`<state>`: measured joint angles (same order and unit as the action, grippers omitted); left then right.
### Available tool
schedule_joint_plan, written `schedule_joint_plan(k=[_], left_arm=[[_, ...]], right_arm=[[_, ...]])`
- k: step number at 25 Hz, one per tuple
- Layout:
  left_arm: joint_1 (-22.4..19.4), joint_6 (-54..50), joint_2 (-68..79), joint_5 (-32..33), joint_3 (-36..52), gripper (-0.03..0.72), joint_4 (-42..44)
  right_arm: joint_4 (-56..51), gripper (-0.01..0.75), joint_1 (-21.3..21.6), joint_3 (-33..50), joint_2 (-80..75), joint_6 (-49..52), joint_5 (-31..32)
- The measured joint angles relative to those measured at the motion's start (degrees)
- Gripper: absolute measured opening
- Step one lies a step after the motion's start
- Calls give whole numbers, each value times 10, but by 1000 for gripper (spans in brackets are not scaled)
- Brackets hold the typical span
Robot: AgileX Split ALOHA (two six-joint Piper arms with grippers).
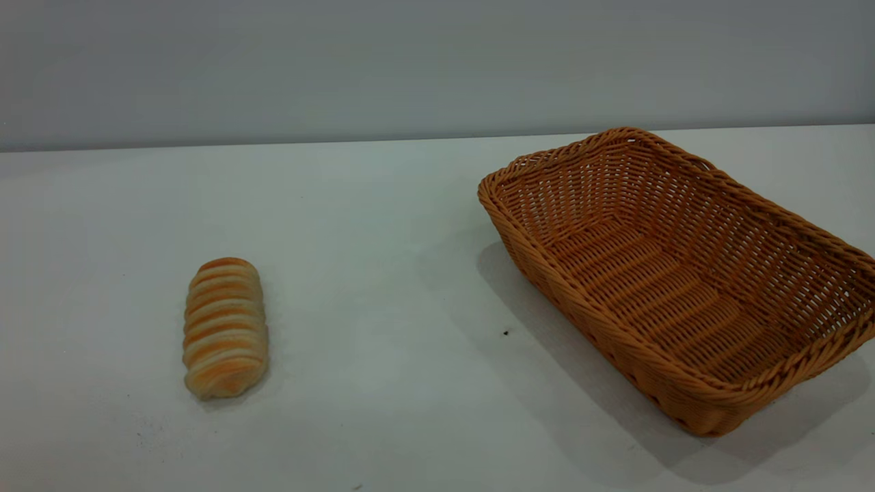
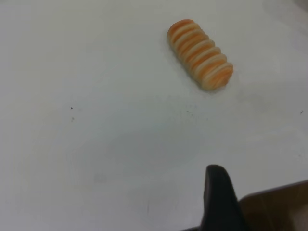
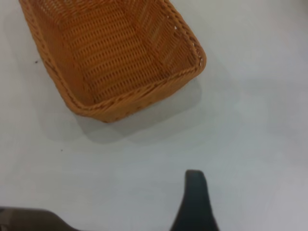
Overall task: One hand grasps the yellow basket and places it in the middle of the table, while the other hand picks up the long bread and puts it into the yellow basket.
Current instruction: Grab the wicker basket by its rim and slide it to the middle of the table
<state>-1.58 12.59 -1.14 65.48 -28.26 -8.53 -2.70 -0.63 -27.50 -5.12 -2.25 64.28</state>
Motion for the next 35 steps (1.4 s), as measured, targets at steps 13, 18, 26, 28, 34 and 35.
schedule_joint_plan(k=[13, 18, 26, 28, 34, 35], left_arm=[[0, 0, 0, 0, 0, 505, 0], [14, 0, 0, 0, 0, 505, -7], [77, 0, 0, 0, 0, 505, -30], [89, 0, 0, 0, 0, 505, -27], [99, 0, 0, 0, 0, 505, -26], [99, -1, 0, 0, 0, 504, -26]], right_arm=[[0, 585, 0, 0, 0, 0, 0], [0, 585, 0, 0, 0, 0, 0], [0, 585, 0, 0, 0, 0, 0], [-1, 585, 0, 0, 0, 0, 0], [-34, 585, -10, 0, 0, 0, -1], [-39, 585, -21, 0, 0, 0, -1]])
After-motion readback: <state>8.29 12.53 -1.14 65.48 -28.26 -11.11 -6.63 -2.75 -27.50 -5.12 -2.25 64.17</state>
